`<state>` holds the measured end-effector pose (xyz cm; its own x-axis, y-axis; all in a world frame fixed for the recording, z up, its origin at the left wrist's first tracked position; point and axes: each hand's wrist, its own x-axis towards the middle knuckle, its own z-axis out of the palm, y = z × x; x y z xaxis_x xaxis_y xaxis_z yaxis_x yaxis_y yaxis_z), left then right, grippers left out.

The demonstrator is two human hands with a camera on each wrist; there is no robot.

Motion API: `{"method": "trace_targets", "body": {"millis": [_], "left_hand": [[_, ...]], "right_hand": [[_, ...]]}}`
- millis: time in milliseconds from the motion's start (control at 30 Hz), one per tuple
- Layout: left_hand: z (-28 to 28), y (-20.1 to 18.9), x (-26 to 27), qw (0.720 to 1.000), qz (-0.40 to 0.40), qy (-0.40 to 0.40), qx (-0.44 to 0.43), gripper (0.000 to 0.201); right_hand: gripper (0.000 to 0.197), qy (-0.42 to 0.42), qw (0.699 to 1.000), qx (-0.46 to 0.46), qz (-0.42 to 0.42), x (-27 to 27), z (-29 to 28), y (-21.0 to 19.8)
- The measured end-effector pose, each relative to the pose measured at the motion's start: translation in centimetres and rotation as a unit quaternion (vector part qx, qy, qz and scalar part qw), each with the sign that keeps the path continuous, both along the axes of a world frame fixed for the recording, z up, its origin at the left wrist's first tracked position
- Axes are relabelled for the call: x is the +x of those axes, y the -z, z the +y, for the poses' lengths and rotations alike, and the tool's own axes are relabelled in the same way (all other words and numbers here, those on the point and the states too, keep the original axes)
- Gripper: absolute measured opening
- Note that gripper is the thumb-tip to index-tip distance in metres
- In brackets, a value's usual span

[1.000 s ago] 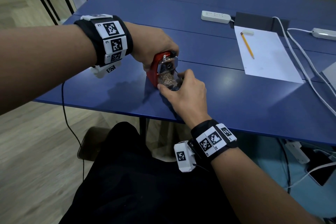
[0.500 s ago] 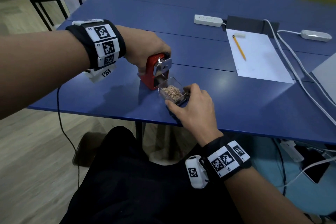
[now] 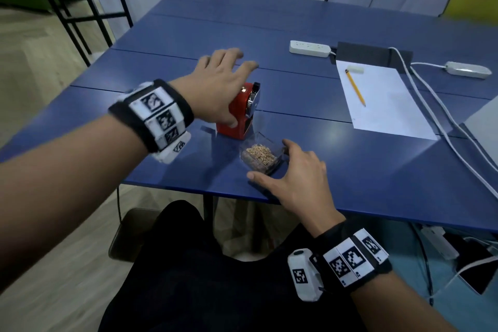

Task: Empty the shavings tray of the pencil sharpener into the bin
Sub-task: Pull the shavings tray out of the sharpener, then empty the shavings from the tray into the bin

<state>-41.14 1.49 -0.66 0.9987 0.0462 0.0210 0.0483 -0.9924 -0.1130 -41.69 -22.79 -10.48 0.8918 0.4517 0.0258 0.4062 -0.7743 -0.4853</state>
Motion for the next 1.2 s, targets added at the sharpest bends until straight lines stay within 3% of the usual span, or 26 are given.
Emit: {"method": "trace_targets", "body": {"millis": [67,133,200,267,367,433,567,733,1000,1200], "left_hand": [[-1.4,0.4,-3.1,0.994,-0.106,0.024,-0.021,0.106],[-2.7,1.4,-5.8,0.982,-0.162,0.054,-0.086,0.088],[-3.6,2.8,-7.5,0.976,-0.122,0.07,-0.164,0.085],[-3.6,4.3,-8.2,0.975,-0.043,0.057,-0.211,0.097],[-3.2,5.6,-8.2,0.97,0.077,0.032,-0.227,0.118],[-3.1,6.2,-8.1,0.966,0.125,0.028,-0.227,0.12],[-3.1,7.0,-6.9,0.964,0.1,0.028,-0.245,0.114],[-2.5,7.9,-6.7,0.957,0.053,0.04,-0.284,0.106],[-1.3,5.9,-11.1,0.943,0.026,0.009,-0.333,0.077],[1.2,4.2,-16.0,0.949,0.004,-0.037,-0.313,0.076]], "right_hand": [[0.115,-0.001,1.0,0.024,-0.003,0.3,-0.3,0.2],[0.111,-0.006,0.999,0.046,-0.004,0.6,-0.3,0.4],[0.109,-0.021,0.999,0.048,-0.004,0.7,-0.1,0.4],[0.108,-0.032,0.998,0.045,0.001,0.9,0.2,0.2],[0.104,-0.032,0.998,0.055,0.016,1.1,0.6,0.1],[0.099,-0.03,0.998,0.054,0.016,1.1,0.9,-0.1],[0.081,-0.042,0.998,0.044,0.01,1.6,0.9,0.1],[0.077,-0.1,0.994,0.039,0.018,1.3,0.5,-0.6],[0.076,-0.204,0.978,0.018,0.033,-0.3,1.5,-2.9],[0.081,-0.232,0.968,0.055,0.076,-2.9,3.8,-4.2]]}}
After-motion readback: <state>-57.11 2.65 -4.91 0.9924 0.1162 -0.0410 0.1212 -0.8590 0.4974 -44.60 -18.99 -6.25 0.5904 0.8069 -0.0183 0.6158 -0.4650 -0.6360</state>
